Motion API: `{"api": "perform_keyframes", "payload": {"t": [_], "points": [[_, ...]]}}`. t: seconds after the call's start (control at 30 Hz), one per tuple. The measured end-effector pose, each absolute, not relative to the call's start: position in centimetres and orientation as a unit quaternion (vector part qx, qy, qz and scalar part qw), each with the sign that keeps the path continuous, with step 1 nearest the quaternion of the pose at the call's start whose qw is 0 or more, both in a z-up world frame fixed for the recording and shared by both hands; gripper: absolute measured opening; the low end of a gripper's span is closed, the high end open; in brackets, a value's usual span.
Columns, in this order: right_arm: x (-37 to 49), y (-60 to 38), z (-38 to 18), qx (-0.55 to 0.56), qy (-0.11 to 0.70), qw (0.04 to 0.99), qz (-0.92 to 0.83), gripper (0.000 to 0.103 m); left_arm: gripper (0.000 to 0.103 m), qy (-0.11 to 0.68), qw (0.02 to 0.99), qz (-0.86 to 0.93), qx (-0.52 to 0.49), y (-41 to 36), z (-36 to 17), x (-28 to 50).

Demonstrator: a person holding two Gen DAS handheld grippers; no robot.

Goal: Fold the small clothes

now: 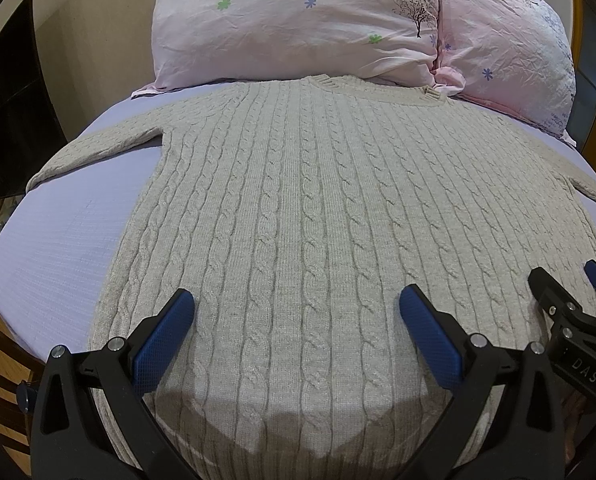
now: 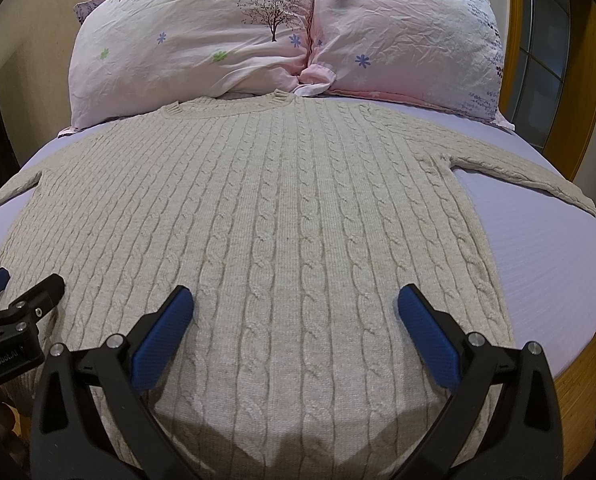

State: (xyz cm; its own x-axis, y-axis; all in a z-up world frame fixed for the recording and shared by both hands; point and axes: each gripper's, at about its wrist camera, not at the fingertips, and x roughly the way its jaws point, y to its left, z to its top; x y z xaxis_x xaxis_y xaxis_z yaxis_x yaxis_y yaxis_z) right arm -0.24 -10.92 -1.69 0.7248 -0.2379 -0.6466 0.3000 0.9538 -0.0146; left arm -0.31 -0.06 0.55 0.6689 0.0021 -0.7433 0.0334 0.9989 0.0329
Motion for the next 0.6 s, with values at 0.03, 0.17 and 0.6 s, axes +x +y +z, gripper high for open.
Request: {"api": "perform_keyframes", "payload": {"t": [0.03, 0.17, 0.6], "points": [[-0.22, -10.92, -1.69, 0.046, 0.341, 0.928, -0.145, 0.101, 0.102, 0.406, 0.913, -0.009, 0.021, -0.07, 0.54, -0.31], [-0.15, -10.91, -1.67, 0.046, 0.34, 0.928, -0.145, 0.101, 0.102, 0.407, 0.913, -0.009, 0.021, -0.08, 0.52, -0.31], [-0.5, -10.86, -1.71, 0.046, 0.338, 0.929, -0.145, 0.101, 0.102, 0.405, 0.914, -0.009, 0.022, -0.08, 0.6, -0.31]]}}
